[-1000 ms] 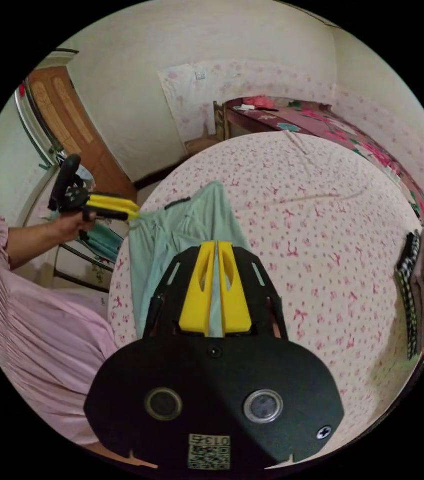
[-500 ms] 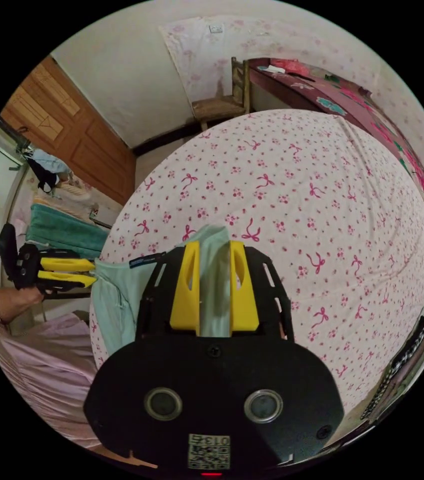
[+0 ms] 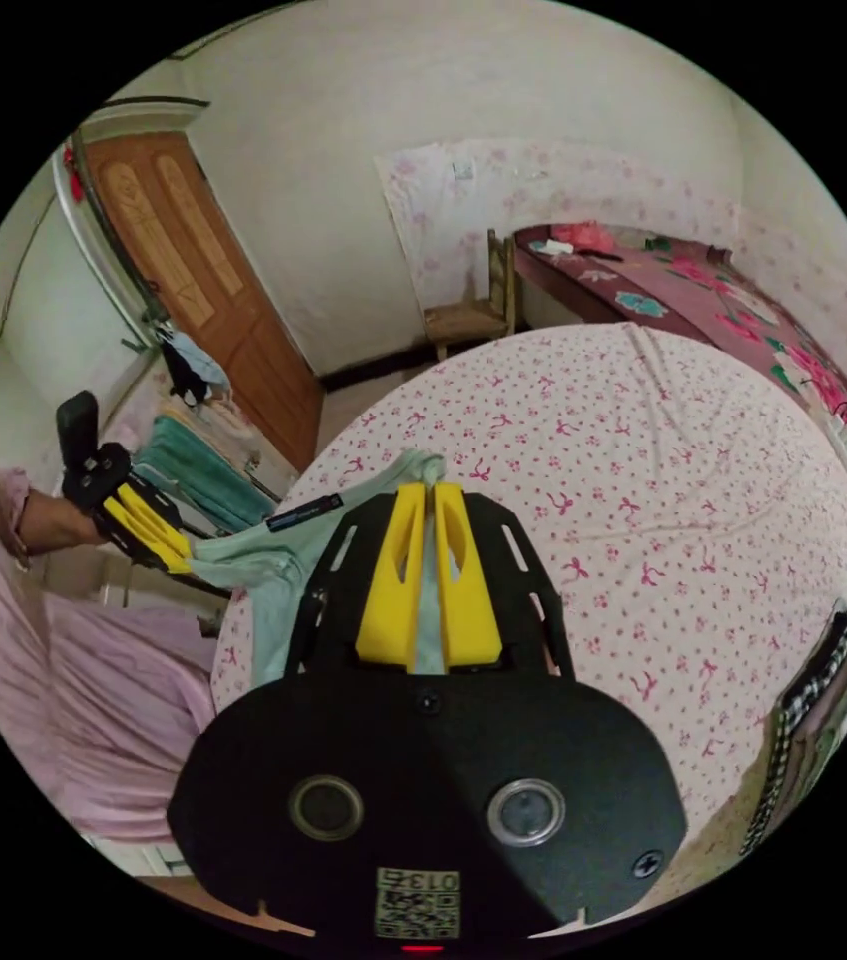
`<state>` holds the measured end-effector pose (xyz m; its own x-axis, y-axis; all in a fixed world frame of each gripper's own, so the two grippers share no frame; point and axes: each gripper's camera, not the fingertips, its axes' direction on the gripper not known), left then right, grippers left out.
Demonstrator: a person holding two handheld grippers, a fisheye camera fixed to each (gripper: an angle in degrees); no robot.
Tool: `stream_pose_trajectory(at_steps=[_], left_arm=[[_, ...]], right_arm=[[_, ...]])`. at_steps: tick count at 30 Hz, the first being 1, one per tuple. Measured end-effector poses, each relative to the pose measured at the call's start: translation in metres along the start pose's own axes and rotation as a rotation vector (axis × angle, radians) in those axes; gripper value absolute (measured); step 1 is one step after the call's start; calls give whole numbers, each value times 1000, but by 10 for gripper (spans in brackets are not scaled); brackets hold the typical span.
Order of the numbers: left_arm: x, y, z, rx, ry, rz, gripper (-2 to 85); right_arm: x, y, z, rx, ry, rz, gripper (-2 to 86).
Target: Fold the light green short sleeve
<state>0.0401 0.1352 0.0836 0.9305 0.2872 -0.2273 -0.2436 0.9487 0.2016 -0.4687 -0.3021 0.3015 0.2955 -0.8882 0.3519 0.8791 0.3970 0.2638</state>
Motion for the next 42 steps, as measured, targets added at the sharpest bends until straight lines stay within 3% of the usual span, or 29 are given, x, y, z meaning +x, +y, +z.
stream_pose_trajectory(at_steps=[8, 20, 35, 42], left_arm=[[96, -61, 80, -130, 232, 319, 1], [208, -103, 210, -342, 416, 537, 1], [291, -114, 282, -409, 386, 656, 5], [304, -105, 319, -461, 375, 685, 54]], right_arm=[[43, 186, -156, 90, 106, 207, 18], [82, 402, -241, 96, 156, 531, 16], [94, 483, -296, 117, 177, 555, 13], [87, 532, -335, 101, 272, 772, 28]])
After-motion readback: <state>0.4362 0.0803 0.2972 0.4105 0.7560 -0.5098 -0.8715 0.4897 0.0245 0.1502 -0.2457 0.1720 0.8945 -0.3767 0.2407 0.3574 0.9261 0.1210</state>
